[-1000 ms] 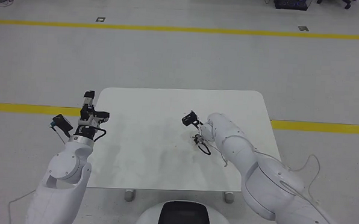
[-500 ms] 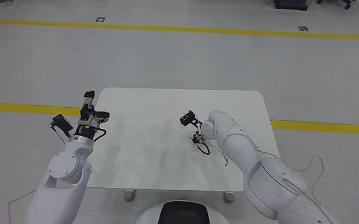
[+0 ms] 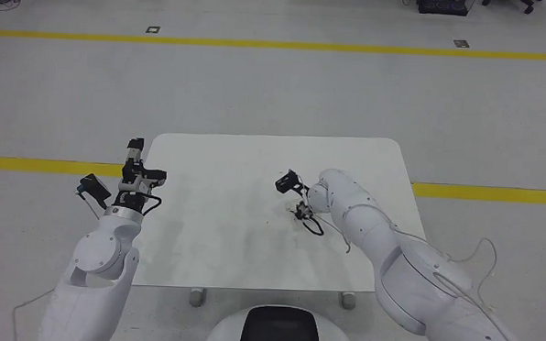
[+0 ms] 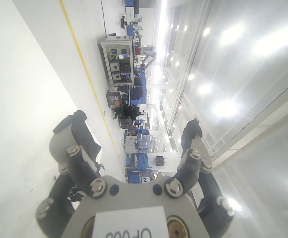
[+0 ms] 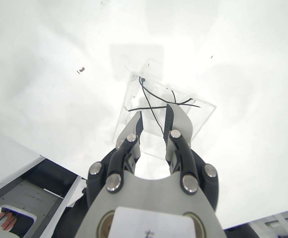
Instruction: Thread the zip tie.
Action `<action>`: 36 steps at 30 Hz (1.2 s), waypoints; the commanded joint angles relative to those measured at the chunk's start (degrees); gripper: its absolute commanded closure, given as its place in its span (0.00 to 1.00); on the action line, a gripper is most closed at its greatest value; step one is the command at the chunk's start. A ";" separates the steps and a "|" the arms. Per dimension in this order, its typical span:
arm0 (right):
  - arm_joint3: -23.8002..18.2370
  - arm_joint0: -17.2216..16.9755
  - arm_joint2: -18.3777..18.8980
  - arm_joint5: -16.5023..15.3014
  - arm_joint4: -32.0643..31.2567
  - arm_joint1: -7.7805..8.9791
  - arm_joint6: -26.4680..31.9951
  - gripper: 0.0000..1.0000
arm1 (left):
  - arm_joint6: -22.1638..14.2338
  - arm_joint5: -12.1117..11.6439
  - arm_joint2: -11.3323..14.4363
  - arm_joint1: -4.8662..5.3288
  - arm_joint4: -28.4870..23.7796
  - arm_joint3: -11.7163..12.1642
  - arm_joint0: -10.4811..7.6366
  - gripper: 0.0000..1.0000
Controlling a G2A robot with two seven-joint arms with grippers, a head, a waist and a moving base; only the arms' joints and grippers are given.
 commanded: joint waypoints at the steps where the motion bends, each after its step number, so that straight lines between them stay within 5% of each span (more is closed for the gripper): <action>1: -0.23 -0.12 -0.10 0.00 0.24 0.11 0.48 0.80 | 0.00 0.00 0.00 0.00 0.00 0.00 0.00 0.00; 36: 1.31 -0.62 -2.30 0.00 1.32 -0.01 -0.44 0.85 | 0.00 0.00 0.00 0.00 0.00 0.00 0.00 0.00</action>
